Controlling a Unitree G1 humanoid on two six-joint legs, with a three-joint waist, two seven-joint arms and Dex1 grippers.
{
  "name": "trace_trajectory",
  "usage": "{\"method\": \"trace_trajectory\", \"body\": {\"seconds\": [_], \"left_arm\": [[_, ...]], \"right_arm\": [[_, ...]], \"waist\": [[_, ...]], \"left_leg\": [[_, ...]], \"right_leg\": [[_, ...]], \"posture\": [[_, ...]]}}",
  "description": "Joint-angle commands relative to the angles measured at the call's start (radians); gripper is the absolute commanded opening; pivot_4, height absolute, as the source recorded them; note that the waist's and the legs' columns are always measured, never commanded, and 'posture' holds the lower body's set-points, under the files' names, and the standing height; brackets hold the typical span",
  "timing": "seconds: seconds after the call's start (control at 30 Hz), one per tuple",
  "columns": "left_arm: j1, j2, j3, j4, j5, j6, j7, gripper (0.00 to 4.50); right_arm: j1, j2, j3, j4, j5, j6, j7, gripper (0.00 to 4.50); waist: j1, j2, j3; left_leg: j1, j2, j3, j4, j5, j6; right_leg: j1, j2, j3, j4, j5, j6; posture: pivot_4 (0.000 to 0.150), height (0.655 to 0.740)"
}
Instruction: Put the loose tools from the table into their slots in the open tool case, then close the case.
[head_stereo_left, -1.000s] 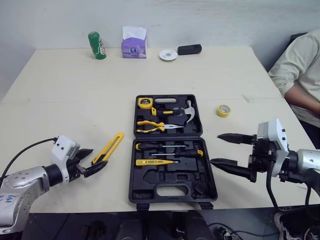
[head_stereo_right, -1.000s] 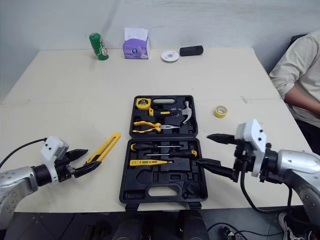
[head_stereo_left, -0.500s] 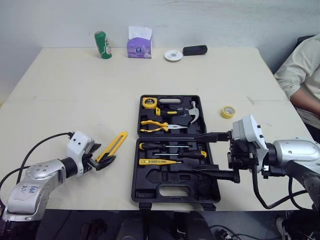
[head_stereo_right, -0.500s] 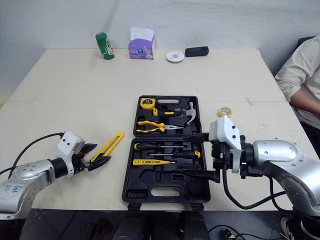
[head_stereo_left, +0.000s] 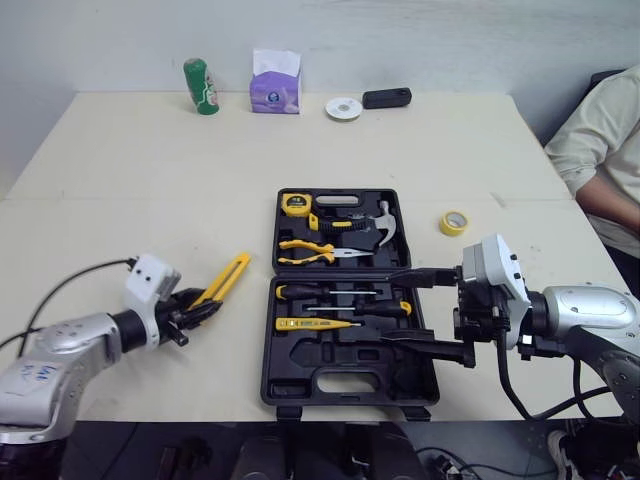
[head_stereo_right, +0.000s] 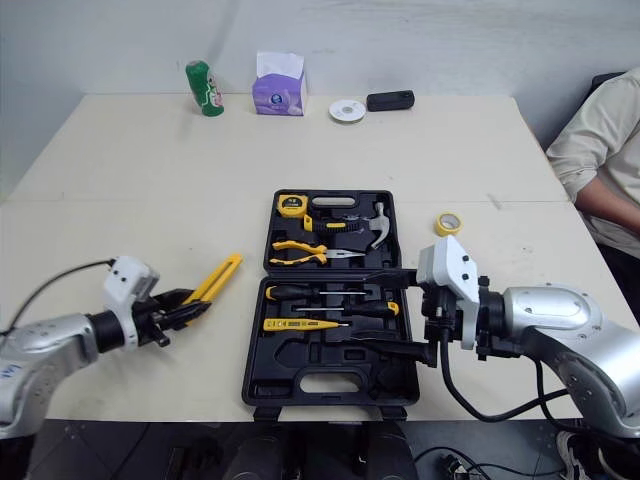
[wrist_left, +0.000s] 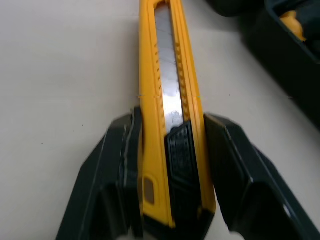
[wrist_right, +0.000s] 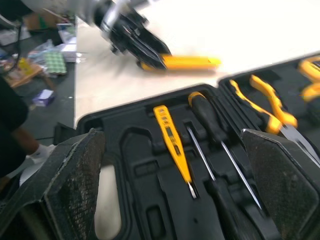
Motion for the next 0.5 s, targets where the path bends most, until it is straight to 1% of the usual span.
{"method": "trace_trajectory", "body": {"seconds": [0.03, 0.13, 0.17, 0.27, 0.37, 0.43, 0.5], "left_arm": [[-0.048, 0.092, -0.043, -0.17, -0.139, 0.042, -0.152, 1.42], [-0.146, 0.121, -0.174, -0.217, -0.163, 0.082, -0.18, 1.42], [-0.177, 0.126, -0.218, -0.224, -0.16, 0.083, -0.194, 1.42], [-0.258, 0.125, -0.325, -0.222, -0.155, 0.101, -0.228, 1.42], [-0.41, 0.073, -0.529, -0.161, -0.078, 0.135, -0.238, 1.42], [-0.473, 0.048, -0.614, -0.13, -0.044, 0.158, -0.235, 1.42], [-0.511, 0.03, -0.675, -0.109, -0.016, 0.165, -0.242, 1.42]], "right_arm": [[0.088, -0.052, -0.072, -0.007, -0.006, 0.005, 0.029, 4.5], [0.154, -0.075, -0.086, -0.012, -0.037, -0.008, 0.034, 4.5], [0.169, -0.078, -0.093, -0.015, -0.04, -0.009, 0.032, 4.5], [0.206, -0.084, -0.113, -0.025, -0.039, -0.002, 0.03, 4.5], [0.299, -0.101, -0.166, -0.051, -0.045, 0.007, 0.048, 4.5], [0.342, -0.105, -0.197, -0.068, -0.04, 0.012, 0.045, 4.5], [0.373, -0.104, -0.222, -0.082, -0.034, 0.015, 0.037, 4.5]], "waist": [[0.002, 0.0, 0.0], [0.002, 0.0, 0.0], [0.002, 0.0, 0.0], [-0.001, 0.0, 0.0], [0.003, 0.0, 0.0], [0.008, -0.001, 0.0], [0.004, -0.001, 0.001]], "left_leg": [[0.0, 0.0, 0.0, 0.0, -0.001, 0.0], [0.0, -0.001, 0.0, 0.0, -0.001, -0.001], [0.0, -0.001, 0.0, 0.0, 0.0, 0.002], [0.0, -0.001, 0.001, 0.0, 0.002, 0.002], [0.0, 0.0, 0.001, 0.0, 0.004, 0.001], [0.0, -0.001, 0.0, 0.0, 0.004, 0.002], [-0.001, -0.001, 0.0, 0.0, 0.004, 0.003]], "right_leg": [[0.0, 0.0, 0.0, -0.001, 0.0, 0.0], [0.001, 0.0, 0.0, -0.002, 0.0, 0.0], [0.001, 0.0, 0.0, -0.002, 0.0, 0.0], [0.001, 0.001, 0.0, -0.001, 0.0, 0.001], [0.001, 0.003, 0.0, 0.0, 0.0, 0.001], [0.001, 0.003, 0.0, 0.0, 0.0, 0.001], [0.001, 0.003, 0.001, 0.0, 0.001, 0.001]], "posture": [[0.15, 0.7316], [0.15, 0.7316], [0.15, 0.7316], [0.15, 0.7316], [0.15, 0.7316], [0.15, 0.7316], [0.15, 0.7316]]}}
